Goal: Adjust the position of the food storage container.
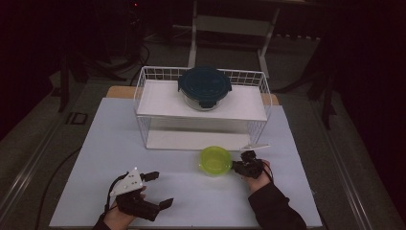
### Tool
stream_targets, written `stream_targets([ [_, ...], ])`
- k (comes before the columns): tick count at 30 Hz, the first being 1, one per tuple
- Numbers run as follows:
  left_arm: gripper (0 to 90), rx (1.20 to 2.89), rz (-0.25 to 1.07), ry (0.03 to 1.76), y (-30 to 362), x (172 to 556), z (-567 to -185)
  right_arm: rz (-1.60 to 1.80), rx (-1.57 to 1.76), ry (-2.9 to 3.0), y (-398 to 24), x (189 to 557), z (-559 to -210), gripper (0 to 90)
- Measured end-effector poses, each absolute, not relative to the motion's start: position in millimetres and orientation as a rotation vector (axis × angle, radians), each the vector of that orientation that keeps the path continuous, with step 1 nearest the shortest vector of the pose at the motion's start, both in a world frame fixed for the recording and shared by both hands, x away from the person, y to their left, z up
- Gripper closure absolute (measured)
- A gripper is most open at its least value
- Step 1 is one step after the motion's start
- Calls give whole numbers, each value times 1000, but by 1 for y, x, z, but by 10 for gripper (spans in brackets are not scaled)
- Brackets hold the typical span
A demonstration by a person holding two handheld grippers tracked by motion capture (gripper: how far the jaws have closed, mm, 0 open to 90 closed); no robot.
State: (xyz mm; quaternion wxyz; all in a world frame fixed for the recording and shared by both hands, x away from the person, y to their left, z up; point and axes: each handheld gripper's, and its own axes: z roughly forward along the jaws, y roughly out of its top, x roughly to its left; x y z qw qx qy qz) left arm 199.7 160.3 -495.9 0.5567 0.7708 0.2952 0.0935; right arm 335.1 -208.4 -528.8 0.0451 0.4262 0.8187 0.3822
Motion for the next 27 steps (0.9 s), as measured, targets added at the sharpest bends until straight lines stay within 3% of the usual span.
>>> stream_targets([
  [27, 6, 1813, 224, 701, 163, 200, -495, 1187, 1245, 2582, -173, 330, -530, 900],
])
